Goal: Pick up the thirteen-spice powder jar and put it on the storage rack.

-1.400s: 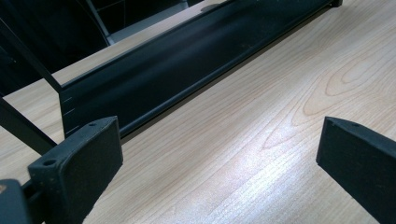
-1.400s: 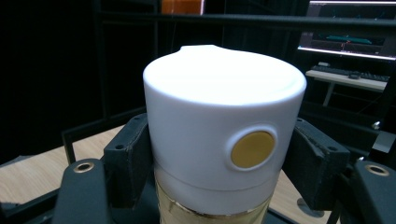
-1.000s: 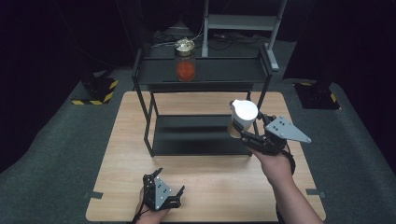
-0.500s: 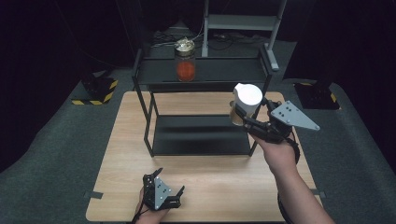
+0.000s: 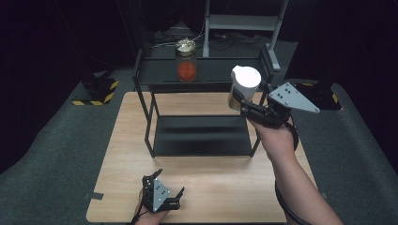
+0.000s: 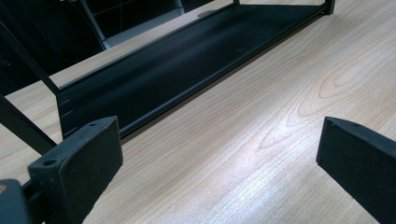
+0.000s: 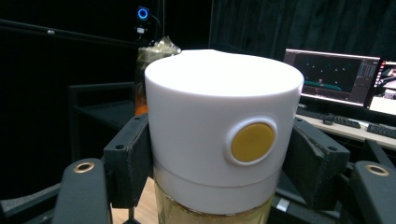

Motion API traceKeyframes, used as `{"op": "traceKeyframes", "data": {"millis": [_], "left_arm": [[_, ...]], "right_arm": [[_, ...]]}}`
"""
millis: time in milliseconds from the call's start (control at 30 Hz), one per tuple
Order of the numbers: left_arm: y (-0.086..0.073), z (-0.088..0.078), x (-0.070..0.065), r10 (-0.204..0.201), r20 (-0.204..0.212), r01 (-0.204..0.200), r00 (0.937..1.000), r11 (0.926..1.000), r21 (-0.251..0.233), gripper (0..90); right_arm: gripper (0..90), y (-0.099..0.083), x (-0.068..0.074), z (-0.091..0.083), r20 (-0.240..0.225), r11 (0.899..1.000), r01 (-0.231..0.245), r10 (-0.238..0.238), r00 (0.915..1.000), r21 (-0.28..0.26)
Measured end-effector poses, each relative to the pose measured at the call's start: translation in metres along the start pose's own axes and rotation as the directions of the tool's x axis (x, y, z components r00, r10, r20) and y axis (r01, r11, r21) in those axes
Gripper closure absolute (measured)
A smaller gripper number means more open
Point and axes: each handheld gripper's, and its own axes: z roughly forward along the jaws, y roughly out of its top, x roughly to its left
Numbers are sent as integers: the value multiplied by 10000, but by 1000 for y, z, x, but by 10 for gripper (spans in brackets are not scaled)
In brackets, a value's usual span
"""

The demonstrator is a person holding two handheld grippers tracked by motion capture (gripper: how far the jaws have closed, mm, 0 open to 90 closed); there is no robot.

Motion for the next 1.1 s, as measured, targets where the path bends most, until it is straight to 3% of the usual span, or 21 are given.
{"op": "traceKeyframes", "data": {"millis": [700, 1100], "left_arm": [[-2, -1, -1, 221, 35, -221, 9997, 9997, -120, 6], [-2, -2, -1, 274, 33, -274, 9996, 9995, -128, 6]], "right_arm": [[296, 26, -19, 36, 509, 9992, -384, 387, 9980, -74], [295, 36, -21, 63, 667, 9997, -230, 223, 9975, 99]]}}
